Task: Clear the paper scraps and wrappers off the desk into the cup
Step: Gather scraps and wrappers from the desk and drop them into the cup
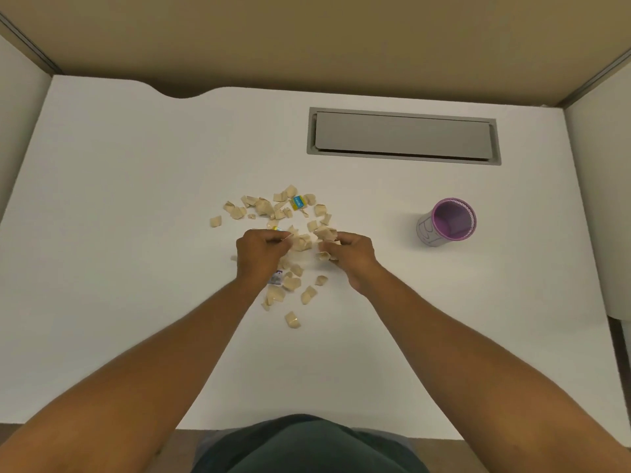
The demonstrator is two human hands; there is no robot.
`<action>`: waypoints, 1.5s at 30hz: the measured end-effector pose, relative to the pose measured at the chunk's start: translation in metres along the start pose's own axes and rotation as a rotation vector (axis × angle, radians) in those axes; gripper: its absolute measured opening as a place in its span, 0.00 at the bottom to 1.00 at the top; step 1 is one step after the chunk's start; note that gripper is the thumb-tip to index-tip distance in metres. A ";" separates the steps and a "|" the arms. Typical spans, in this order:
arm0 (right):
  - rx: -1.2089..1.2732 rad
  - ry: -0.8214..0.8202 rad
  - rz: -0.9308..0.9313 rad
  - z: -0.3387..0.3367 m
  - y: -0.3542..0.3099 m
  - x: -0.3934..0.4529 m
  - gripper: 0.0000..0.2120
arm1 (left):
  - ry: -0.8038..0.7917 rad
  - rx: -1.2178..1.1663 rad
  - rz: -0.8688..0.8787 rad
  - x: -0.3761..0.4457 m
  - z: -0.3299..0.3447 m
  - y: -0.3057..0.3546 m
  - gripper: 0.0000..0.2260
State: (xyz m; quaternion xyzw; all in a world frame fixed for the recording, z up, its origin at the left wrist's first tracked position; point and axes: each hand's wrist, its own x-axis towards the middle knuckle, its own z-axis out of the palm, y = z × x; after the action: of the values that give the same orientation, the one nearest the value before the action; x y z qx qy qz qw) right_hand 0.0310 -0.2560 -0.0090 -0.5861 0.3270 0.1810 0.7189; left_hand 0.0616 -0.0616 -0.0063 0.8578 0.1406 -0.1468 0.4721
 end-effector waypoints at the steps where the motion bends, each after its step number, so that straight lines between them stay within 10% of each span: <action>1: 0.085 -0.018 0.014 -0.006 -0.003 -0.004 0.11 | -0.020 -0.077 -0.016 -0.004 0.009 0.010 0.08; 16: 0.232 0.357 -0.060 -0.182 -0.089 -0.050 0.18 | -0.387 -0.388 -0.126 -0.049 0.169 0.169 0.09; 33: 0.019 0.304 0.218 -0.224 -0.138 -0.035 0.10 | -0.428 -0.289 -0.369 -0.043 0.233 0.223 0.13; 45: -0.523 0.464 -0.034 -0.232 -0.116 -0.016 0.15 | -0.333 -0.238 -0.382 -0.048 0.232 0.231 0.10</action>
State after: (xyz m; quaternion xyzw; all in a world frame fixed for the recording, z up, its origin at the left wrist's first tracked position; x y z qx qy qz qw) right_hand 0.0342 -0.5055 0.0630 -0.7813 0.4143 0.1084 0.4540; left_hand 0.0777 -0.3829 0.0710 0.7183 0.2364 -0.3546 0.5500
